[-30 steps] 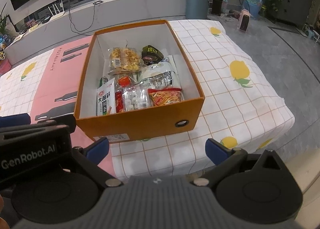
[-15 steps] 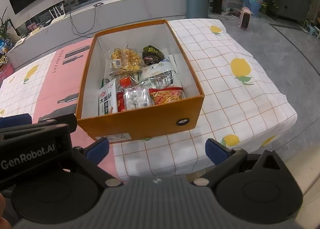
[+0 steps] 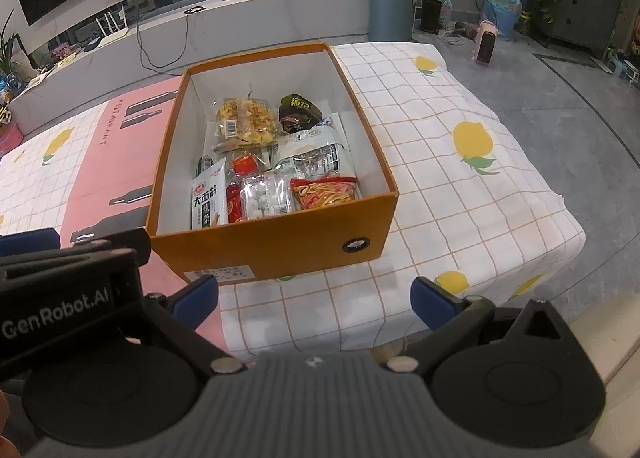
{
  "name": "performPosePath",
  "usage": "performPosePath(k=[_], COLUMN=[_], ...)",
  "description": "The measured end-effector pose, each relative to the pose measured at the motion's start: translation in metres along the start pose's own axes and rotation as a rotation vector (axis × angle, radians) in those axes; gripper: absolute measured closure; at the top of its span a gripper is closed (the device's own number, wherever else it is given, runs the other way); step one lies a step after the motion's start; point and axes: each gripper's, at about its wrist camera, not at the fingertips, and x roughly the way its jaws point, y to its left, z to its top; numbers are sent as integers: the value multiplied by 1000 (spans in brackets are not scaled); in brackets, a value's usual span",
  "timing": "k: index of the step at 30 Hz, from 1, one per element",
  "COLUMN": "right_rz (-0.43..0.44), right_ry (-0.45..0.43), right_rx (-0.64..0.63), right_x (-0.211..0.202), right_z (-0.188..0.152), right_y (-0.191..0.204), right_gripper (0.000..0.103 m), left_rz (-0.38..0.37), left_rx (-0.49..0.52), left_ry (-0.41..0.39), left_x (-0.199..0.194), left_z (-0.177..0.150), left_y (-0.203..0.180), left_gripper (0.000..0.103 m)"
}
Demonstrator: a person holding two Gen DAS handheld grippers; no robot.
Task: Organize snacks
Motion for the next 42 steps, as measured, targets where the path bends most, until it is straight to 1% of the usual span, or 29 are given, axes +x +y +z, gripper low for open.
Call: performPosePath(k=[16, 24, 31, 42], right_rz=[-6, 13, 12, 2], right_ry=[2, 7, 6, -13], right_rx=[10, 25, 25, 26], right_x=[1, 4, 5, 0], right_z=[-3, -6, -6, -9], right_y=[-2, -4, -4, -4], right_gripper=[4, 4, 4, 4], left_rz=[-10, -10, -13, -28], left_rx=[-14, -14, -15, -10], left_ry=[11, 20, 23, 12], left_x=[0, 2, 3, 1], left_z=[-3, -3, -3, -5], left_y=[0, -1, 0, -1], left_gripper=[17, 17, 17, 17])
